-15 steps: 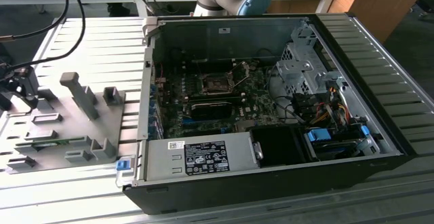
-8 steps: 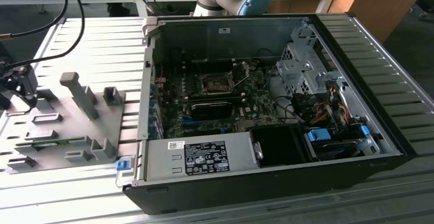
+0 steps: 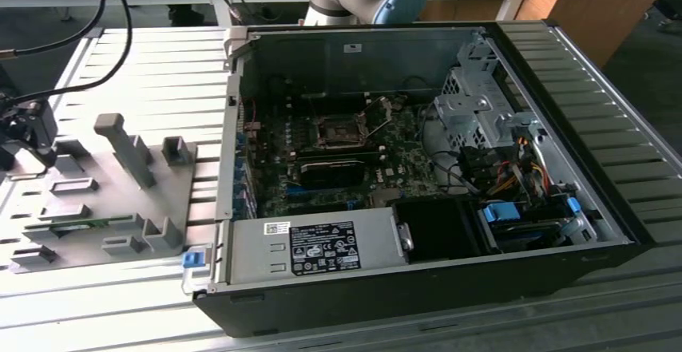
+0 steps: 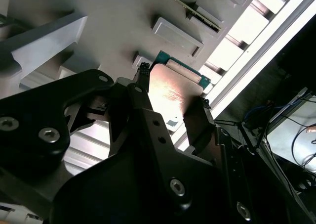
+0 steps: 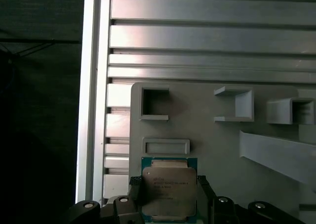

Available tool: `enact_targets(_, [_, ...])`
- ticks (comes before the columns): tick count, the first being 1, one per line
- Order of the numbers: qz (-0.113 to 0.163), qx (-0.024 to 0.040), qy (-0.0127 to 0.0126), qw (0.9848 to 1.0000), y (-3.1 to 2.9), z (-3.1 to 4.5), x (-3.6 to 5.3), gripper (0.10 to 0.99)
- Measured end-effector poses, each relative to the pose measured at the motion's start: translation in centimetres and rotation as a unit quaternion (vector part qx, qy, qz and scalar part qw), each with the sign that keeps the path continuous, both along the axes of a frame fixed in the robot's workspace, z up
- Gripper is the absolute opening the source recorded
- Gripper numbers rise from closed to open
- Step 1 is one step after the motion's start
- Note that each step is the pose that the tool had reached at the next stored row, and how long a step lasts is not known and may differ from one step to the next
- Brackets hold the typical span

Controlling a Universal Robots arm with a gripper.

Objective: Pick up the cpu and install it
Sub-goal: 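Pick up the cpu and move it towards the insertion slot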

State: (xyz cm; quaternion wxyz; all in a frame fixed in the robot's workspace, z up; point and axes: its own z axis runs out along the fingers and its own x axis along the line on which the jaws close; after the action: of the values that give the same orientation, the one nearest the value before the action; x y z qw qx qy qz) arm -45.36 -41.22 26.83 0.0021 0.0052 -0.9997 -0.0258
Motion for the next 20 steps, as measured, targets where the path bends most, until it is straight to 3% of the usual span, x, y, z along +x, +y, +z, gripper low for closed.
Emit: enact_targets(20, [0.000, 0.0000, 0.0000, 1.0000, 0.01, 1.00, 0.00, 0.529])
